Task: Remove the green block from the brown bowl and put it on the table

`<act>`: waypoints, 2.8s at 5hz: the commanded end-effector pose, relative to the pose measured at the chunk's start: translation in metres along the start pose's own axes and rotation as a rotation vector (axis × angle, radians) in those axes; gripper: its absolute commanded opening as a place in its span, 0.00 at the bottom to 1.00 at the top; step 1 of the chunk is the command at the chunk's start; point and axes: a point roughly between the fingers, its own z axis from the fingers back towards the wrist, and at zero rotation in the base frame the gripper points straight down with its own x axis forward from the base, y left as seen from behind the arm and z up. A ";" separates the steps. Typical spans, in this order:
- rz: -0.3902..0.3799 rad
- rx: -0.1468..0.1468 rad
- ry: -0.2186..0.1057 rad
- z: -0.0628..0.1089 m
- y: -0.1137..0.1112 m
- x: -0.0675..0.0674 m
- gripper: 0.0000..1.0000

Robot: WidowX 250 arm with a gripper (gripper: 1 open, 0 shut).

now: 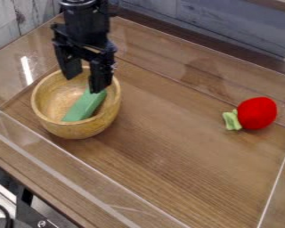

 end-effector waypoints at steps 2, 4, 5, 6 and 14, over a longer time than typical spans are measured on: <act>0.017 0.013 -0.054 -0.010 0.021 0.001 1.00; 0.032 0.003 -0.057 -0.031 0.033 0.007 1.00; 0.042 -0.001 -0.058 -0.040 0.038 0.011 1.00; 0.048 -0.008 -0.058 -0.045 0.041 0.015 1.00; 0.073 -0.070 -0.044 -0.066 0.056 0.031 0.00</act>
